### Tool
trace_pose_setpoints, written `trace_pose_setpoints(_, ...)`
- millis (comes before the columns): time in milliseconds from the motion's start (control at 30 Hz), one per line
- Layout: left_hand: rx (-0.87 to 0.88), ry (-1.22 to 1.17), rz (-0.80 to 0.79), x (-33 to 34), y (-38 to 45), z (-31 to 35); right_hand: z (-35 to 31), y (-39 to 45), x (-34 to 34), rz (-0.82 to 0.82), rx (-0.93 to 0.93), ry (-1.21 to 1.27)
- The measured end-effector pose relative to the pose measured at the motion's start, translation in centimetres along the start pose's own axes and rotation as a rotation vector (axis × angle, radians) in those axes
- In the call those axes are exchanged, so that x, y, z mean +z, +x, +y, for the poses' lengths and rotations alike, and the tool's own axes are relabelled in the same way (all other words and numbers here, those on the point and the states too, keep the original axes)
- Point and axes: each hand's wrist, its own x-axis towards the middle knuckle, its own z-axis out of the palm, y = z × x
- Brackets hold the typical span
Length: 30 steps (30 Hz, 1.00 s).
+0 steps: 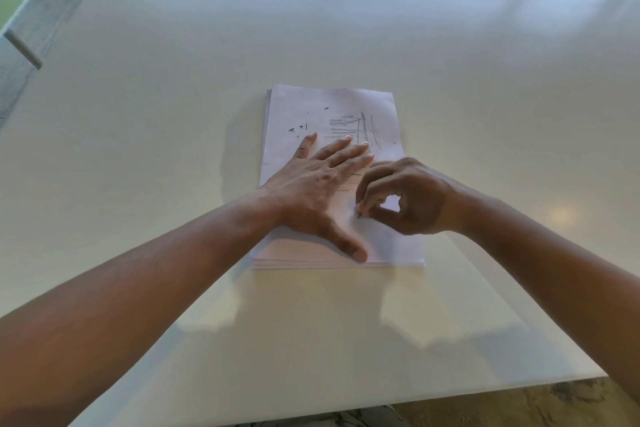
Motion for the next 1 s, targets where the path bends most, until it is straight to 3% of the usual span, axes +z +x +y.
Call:
trace_pose_setpoints(100, 0.000, 0.003, -0.004, 0.0, 0.0, 0.0, 0.5, -0.2, -0.4, 0.067, 0.048, -0.017)
trace_pose_setpoints(300, 0.001, -0.001, -0.003, 0.0, -0.1, 0.0, -0.4, -0.4, 0.7, 0.014, 0.015, 0.017)
trace_pose_setpoints(500, 0.003, -0.003, 0.002, 0.0, 0.0, 0.0, 0.7, -0.6, 0.6, 0.199, 0.140, -0.017)
trace_pose_setpoints(700, 0.004, 0.003, -0.013, -0.3, -0.1, 0.3, -0.1, -0.4, 1.9, 0.203, 0.138, 0.021)
trace_pose_setpoints(833, 0.007, -0.011, -0.010, -0.1, -0.1, 0.1, 1.0, -0.6, 1.0, 0.309, 0.217, -0.031)
trace_pose_setpoints(1000, 0.011, 0.009, 0.003, -0.1, 0.1, 0.2, 0.0, 1.1, 2.3, 0.285, 0.138, -0.034)
